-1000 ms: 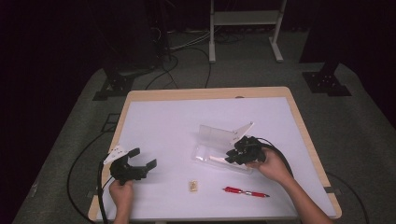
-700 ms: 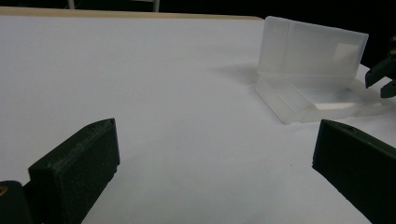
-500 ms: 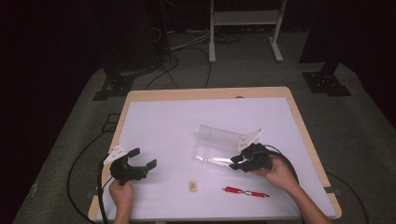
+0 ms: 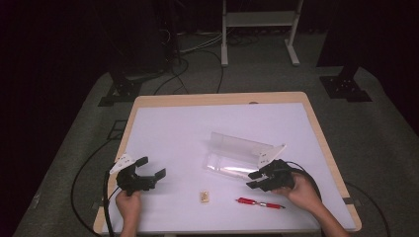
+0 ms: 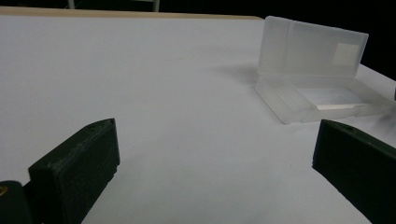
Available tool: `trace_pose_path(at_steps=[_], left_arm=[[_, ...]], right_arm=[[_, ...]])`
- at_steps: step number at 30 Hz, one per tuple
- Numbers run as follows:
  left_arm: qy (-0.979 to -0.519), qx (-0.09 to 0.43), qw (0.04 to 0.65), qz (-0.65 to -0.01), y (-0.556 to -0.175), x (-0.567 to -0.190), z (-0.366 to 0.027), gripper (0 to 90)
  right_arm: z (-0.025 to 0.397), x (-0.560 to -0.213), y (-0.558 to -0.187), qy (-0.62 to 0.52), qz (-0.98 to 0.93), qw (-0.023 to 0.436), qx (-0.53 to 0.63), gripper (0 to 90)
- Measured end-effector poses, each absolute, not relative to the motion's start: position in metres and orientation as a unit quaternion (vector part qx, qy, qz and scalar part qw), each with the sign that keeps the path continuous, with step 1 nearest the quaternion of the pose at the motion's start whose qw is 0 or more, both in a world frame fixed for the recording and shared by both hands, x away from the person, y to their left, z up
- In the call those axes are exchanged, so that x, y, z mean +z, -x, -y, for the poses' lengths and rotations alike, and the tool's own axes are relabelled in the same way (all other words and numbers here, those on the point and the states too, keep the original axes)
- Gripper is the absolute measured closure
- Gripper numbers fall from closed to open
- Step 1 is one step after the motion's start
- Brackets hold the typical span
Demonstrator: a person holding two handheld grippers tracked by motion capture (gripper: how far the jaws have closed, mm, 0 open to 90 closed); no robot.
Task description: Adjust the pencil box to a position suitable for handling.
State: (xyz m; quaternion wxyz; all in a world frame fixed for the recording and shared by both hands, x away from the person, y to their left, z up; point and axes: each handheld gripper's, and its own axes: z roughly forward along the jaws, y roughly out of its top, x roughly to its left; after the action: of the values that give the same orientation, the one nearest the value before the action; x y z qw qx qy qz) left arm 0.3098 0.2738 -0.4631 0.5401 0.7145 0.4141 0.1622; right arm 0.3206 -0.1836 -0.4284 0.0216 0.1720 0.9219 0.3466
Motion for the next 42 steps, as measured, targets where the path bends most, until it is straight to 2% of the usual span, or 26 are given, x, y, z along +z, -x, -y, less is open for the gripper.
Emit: trace_pose_path(at_steps=[17,42], left_arm=[[-0.716,0.162,0.539,-0.414,-0.31,-0.463,-0.274,0.0],[-0.715,0.162,0.539,-0.414,-0.31,-0.463,-0.274,0.0]], right_arm=[[0.194,-0.436,-0.295,-0.165,-0.922,0.014,0.349,61.2],[0.196,-0.457,-0.282,-0.152,-0.933,0.003,0.327,71.2]])
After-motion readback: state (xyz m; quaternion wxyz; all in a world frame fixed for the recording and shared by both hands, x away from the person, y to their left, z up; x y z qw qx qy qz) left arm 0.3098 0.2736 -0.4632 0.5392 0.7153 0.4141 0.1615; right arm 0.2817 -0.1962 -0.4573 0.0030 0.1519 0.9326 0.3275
